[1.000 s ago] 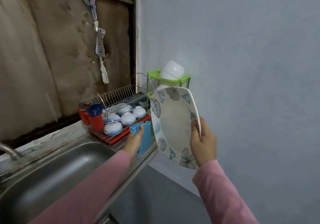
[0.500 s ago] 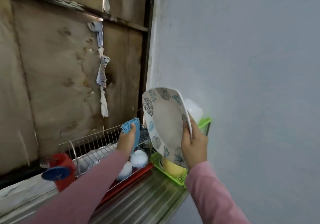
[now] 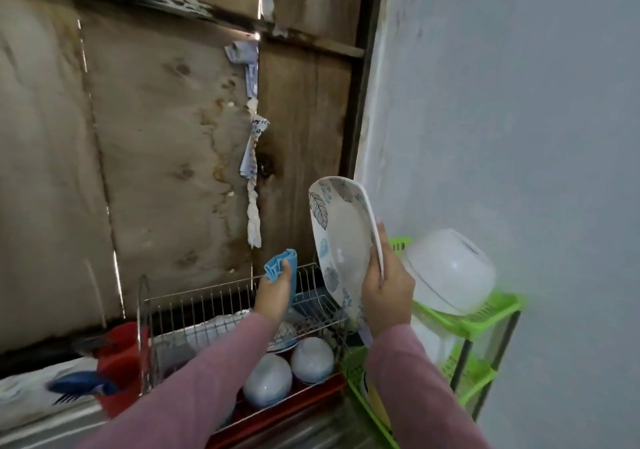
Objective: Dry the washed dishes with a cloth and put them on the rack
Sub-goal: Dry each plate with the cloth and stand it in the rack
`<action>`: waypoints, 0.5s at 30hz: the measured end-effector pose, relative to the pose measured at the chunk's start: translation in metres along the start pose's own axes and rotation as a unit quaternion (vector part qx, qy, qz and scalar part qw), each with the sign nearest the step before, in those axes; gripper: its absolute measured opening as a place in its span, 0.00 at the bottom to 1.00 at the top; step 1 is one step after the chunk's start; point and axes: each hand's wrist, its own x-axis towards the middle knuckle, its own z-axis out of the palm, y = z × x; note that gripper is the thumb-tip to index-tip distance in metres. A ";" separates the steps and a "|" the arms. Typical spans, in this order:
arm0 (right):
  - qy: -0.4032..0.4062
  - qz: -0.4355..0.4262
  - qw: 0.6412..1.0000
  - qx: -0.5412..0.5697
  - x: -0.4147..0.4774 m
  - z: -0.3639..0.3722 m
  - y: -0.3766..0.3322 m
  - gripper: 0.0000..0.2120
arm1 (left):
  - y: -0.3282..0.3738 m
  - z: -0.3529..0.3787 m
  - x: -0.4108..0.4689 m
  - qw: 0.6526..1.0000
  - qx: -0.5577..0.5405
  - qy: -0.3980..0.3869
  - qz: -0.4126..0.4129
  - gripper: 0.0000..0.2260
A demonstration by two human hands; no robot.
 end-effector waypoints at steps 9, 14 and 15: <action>-0.078 -0.003 0.997 0.018 0.055 0.047 0.056 0.26 | -0.007 0.025 0.039 0.997 -0.007 0.074 0.007 0.11; -0.129 0.040 0.991 -0.005 0.070 0.064 0.075 0.28 | -0.015 0.036 0.047 0.995 -0.011 0.102 -0.003 0.08; -0.140 0.047 0.989 -0.008 0.070 0.066 0.078 0.28 | -0.017 0.038 0.048 0.994 -0.010 0.108 -0.005 0.07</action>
